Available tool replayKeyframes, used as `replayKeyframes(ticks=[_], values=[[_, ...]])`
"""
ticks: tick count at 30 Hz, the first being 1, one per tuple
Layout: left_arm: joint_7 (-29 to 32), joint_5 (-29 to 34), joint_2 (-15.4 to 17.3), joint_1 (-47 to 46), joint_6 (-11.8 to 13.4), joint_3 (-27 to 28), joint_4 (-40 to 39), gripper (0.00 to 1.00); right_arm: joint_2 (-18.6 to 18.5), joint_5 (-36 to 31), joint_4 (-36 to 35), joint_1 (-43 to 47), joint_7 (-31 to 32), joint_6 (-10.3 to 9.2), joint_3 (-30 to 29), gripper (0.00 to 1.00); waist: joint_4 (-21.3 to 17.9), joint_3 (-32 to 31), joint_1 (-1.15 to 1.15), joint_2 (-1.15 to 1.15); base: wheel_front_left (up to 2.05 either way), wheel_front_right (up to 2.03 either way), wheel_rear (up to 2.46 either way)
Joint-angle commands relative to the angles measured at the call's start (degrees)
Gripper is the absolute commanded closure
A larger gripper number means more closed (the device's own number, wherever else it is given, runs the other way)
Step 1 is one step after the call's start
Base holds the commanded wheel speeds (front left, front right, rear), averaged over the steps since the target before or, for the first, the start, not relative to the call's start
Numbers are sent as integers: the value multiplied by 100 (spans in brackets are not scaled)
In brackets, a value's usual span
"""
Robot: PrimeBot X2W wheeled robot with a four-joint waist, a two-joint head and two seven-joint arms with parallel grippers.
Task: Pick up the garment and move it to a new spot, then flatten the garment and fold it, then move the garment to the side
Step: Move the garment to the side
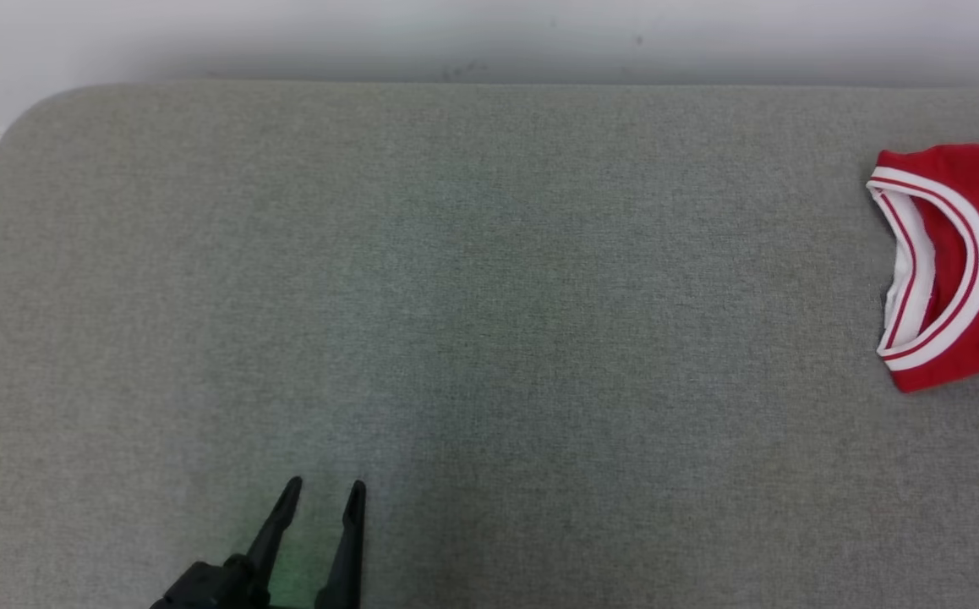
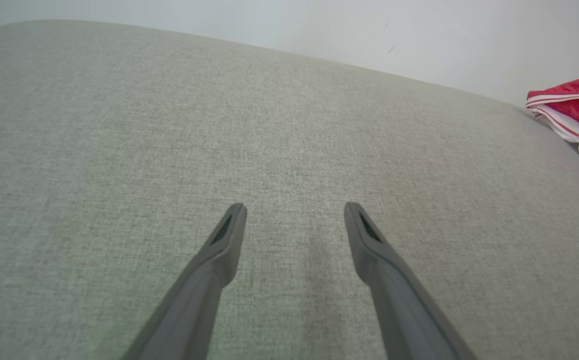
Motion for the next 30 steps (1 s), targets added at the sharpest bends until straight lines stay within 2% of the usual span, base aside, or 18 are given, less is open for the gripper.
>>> replayKeyframes(ticks=[1, 6, 7, 8, 9, 14, 18, 25, 30], values=[[1, 55, 21, -10, -15, 36, -5, 0, -93, -69, 30, -71, -12, 0, -86, 100, -29, 34, 0, 0, 0, 0, 0], [1, 136, 20, -18, -40, 119, -17, 0, -94, -204, 359, 13, 11, 0, -400, 100, -78, 89, 0, 0, 0, 0, 0], [1, 154, 21, -16, -45, 136, -19, 0, -63, -267, 456, 31, -14, 0, -472, 83, -93, 98, 0, 0, 0, 0, 0], [1, 163, 21, -17, -45, 146, -22, 0, -55, -359, 551, 47, -54, 0, -528, 29, -104, 104, 0, 0, 0, 0, 0], [1, 173, 21, -15, -45, 153, -26, 0, -60, -477, 679, 56, -101, 0, -600, 0, -116, 110, 0, 0, 0, 0, 0], [1, 191, 21, 15, -61, 226, -20, 0, -3, -896, 1192, 33, -425, 0, -979, 0, -182, 107, 0, 0, 0, 0, 0], [1, 186, 21, 82, -63, 279, -11, 0, 76, -1135, 1313, 135, -622, 0, -1177, 0, -241, 8, 0, 0, 0, 0, 0], [1, 66, 21, 206, -8, 367, -107, 0, 168, -1429, 838, 700, -1140, 0, -1348, 0, -314, -406, 0, 0, 0, 0, 0], [1, 0, 21, 324, 9, 451, -216, 0, 352, -1784, 270, 1427, -1845, 0, -1570, 0, -307, -855, 0, 0, 0, 0, 0]])
